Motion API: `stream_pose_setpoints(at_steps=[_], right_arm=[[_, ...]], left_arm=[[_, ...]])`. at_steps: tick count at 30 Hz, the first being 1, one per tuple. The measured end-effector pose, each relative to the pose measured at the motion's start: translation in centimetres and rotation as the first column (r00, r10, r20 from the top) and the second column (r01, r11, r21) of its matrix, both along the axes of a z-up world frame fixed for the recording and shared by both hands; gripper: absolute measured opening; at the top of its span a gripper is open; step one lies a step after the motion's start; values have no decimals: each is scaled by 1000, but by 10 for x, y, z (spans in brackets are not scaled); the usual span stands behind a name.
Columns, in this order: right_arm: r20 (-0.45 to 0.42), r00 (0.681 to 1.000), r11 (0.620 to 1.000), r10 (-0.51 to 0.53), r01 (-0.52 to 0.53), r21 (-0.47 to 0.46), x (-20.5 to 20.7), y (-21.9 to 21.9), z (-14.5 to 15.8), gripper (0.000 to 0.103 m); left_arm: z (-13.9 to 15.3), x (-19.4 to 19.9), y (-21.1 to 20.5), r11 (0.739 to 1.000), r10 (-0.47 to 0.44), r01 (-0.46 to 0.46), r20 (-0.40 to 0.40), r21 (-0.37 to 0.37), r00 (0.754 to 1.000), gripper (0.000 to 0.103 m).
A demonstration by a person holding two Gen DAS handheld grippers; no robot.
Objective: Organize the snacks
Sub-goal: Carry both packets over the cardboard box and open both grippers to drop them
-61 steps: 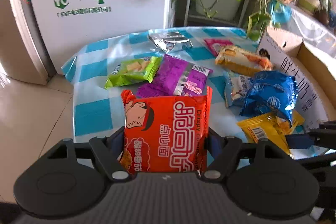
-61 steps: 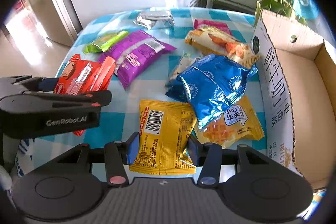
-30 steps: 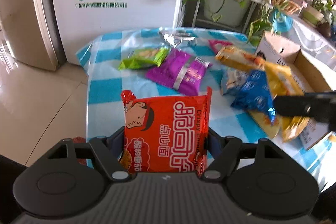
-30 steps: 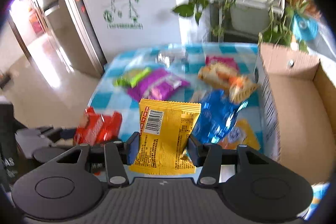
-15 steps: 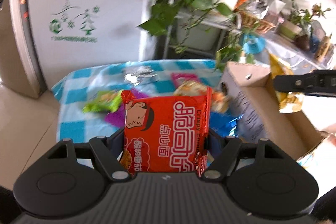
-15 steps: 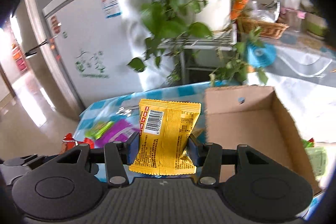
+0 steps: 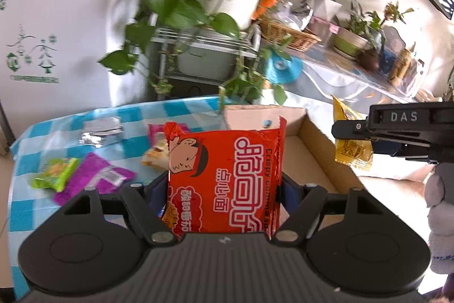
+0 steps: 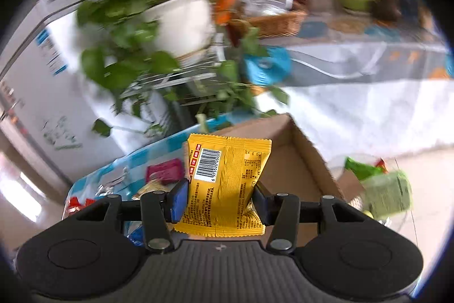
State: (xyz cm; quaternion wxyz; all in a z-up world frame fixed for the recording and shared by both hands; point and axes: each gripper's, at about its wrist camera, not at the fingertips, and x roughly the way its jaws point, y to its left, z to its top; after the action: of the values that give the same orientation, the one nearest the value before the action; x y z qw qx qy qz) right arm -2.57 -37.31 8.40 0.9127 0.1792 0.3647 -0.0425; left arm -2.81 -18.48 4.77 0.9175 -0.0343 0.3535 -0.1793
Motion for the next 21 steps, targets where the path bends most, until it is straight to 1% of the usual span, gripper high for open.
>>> stream_pose_setpoints(at_steps=[7, 13, 15, 17, 19, 20, 21], right_arm=[[-12, 997, 994, -81, 81, 72, -3, -24, -5, 55], [-23, 994, 988, -111, 113, 104, -2, -31, -6, 55], [-30, 993, 986, -117, 120, 112, -2, -32, -8, 55], [-37, 991, 985, -128, 131, 116, -2, -33, -9, 56], [-37, 989, 982, -141, 144, 121, -2, -33, -9, 59], [-34, 989, 981, -147, 150, 125, -3, -34, -8, 66], [-34, 988, 979, -152, 155, 129, -3, -34, -8, 69]], left_arm=[[-5, 7, -40, 998, -65, 65, -22, 10, 998, 76], [-17, 10, -61, 995, -99, 99, -63, -1, 993, 77], [-20, 10, -67, 994, -110, 110, -71, 0, 991, 78], [-23, 10, -72, 994, -109, 110, -80, 2, 991, 84], [-23, 8, -73, 992, -124, 124, -74, -10, 989, 85], [-21, 7, -74, 992, -127, 126, -68, -6, 990, 89], [-20, 6, -74, 992, -123, 124, -63, -1, 990, 91]])
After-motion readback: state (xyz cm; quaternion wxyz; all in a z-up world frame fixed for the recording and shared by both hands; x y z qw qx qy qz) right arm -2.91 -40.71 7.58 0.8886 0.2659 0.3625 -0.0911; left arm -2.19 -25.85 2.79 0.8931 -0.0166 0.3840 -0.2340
